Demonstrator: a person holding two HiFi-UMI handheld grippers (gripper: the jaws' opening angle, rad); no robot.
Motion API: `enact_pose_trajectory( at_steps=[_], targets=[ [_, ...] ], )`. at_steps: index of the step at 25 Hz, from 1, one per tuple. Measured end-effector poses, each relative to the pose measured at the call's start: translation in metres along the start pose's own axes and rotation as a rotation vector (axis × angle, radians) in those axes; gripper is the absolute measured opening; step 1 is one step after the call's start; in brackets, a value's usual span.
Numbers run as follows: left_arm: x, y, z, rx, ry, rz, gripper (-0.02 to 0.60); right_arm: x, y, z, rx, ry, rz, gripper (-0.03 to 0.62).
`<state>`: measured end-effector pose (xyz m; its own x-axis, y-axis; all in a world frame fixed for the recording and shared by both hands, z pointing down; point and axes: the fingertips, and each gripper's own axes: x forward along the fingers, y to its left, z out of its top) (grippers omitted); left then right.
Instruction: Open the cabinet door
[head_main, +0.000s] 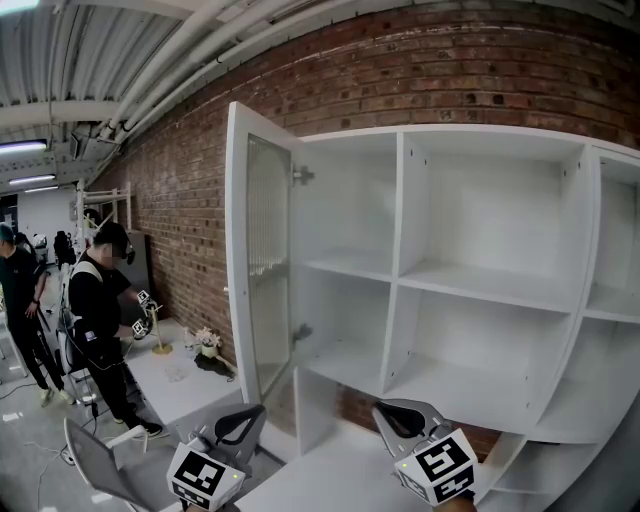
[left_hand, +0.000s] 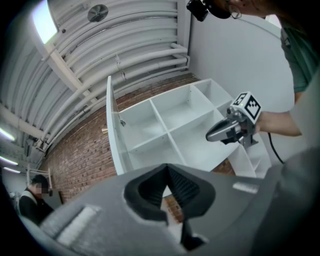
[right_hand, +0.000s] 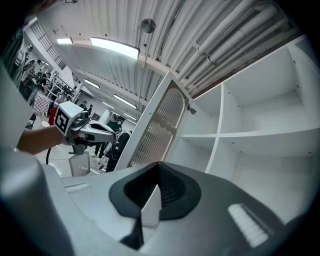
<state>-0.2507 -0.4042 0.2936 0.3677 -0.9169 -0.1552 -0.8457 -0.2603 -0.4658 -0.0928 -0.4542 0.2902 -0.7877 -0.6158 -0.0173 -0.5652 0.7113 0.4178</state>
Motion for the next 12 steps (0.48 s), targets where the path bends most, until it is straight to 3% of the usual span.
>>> enact_pose_trajectory(
  at_steps=[12],
  targets=[
    [-0.0011,-0.0015,-0.0035,-0.001,0.005,0.002,0.000,-0.0020,0.0001,-0.0032,0.003,0.008,0.002,0.006]
  ],
)
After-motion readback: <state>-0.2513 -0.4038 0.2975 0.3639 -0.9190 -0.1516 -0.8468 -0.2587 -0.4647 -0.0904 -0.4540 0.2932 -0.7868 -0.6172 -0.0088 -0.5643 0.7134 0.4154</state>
